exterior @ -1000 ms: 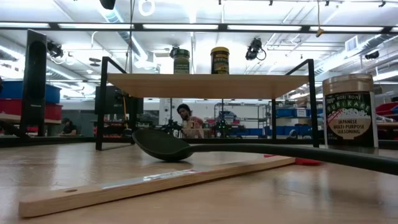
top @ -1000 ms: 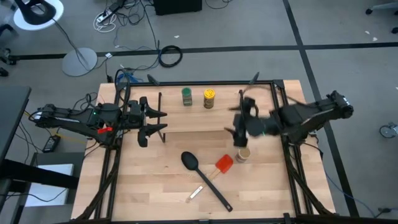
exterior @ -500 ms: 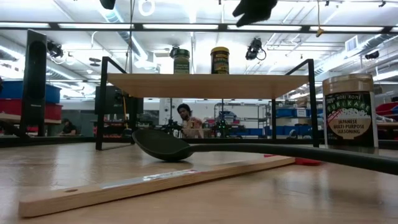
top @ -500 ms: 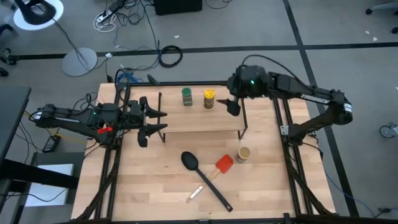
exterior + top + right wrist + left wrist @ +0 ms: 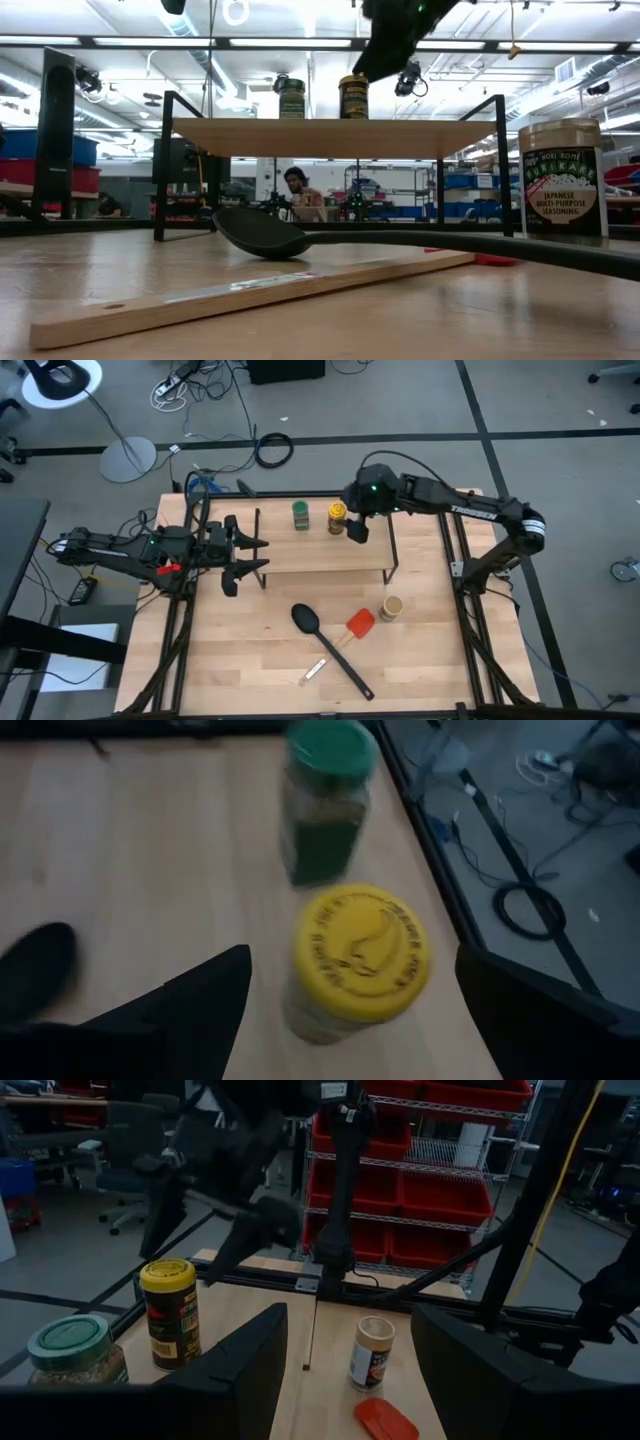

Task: Shelf spices
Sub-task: Remove the yellow seasoning bottle from the shelf

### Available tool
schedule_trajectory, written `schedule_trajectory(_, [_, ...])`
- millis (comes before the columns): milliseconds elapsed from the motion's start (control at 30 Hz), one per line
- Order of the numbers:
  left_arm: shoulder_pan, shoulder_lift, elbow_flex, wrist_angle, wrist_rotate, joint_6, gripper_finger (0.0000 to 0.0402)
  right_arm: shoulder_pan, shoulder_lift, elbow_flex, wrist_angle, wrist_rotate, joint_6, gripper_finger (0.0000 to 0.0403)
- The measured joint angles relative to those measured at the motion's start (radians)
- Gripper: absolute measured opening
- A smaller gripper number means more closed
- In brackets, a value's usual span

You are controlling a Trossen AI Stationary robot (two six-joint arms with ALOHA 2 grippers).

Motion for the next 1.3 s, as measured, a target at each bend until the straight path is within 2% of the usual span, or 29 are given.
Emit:
schedule_trajectory(467, [0.0, 0.0, 0.0, -0.001, 0.0, 0.006, 0.0219, -0.027, 0.073, 0.0, 0.05, -0.053, -0.006, 0.0337])
schedule_trajectory(600, [0.0, 0.0, 0.0, -0.001, 0.0, 0.006, 0.0219, -0.027, 0.074, 0.0, 0.045, -0.053, 0.003, 0.0298])
schedule_trajectory(767, [0.0, 0.0, 0.0, -0.002, -0.002, 0.004, 0.0219, -0.024, 0.066, 0.0, 0.042, -0.053, 0.015, 0.022])
schedule_trajectory(1033, [0.0, 0.0, 0.0, -0.005, -0.004, -0.014, 0.0219, 0.015, -0.012, 0.012, 0.034, -0.048, 0.025, 0.022])
schedule_trajectory(1300, [0.0, 0.0, 0.0, -0.009, -0.004, -0.017, 0.0219, 0.131, -0.116, 0.05, -0.018, -0.048, 0.214, 0.022])
